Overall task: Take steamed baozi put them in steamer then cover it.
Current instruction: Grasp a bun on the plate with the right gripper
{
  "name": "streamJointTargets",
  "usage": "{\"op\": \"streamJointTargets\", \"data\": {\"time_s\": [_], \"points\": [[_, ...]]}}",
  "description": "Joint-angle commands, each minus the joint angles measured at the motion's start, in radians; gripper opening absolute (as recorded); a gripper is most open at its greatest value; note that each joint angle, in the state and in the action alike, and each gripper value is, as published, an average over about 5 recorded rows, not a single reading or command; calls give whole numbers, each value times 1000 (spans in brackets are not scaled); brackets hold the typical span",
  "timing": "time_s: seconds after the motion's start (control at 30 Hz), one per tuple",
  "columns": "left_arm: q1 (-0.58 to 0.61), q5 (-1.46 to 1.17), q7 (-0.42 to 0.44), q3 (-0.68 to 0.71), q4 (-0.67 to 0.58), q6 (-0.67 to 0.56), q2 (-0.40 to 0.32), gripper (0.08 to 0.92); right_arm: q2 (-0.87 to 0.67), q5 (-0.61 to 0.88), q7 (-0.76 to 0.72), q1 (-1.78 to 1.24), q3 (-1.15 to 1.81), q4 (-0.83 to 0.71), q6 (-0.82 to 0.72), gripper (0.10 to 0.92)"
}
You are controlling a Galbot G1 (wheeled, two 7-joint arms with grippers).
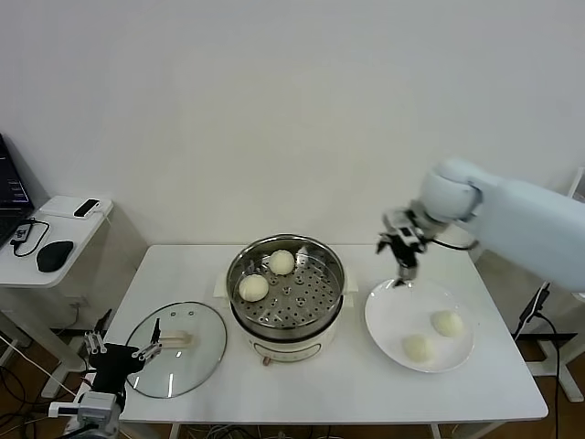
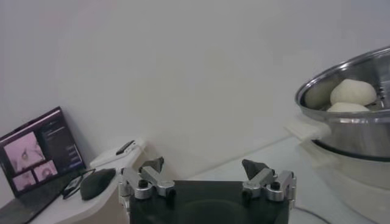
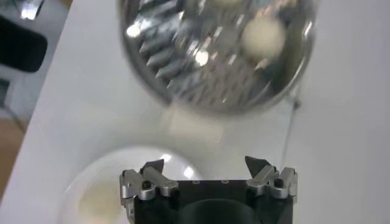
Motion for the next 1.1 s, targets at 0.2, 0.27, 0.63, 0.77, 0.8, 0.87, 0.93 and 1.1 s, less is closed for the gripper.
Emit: {"op": "streamJointTargets", "data": {"time_s": [0.2, 0.27, 0.63, 0.77, 0.8, 0.87, 0.93, 1.1], "points": [[2, 4, 0, 2, 9, 3, 2, 823, -239, -209, 15, -531, 324, 79, 38, 823], [2, 5, 1, 3, 11, 3, 1, 823, -226, -221, 20, -571, 357, 68, 39, 823], [6, 6, 4, -1, 16, 6, -2, 823, -123, -266, 58, -657, 421, -28, 35, 823], [9, 6, 6, -4, 19, 6, -5, 823, -86, -268, 68, -666, 421, -54, 31, 823], [10, 6, 6, -5, 20, 6, -6, 823, -78, -268, 70, -668, 420, -58, 29, 823], [10, 6, 6, -6, 22, 5, -7, 823, -65, -267, 74, -672, 419, -62, 25, 823], [10, 6, 6, -8, 24, 5, -7, 823, -52, -268, 81, -675, 419, -68, 22, 823], [9, 6, 6, -10, 25, 5, -8, 823, -25, -272, 87, -678, 423, -81, 12, 823]]}}
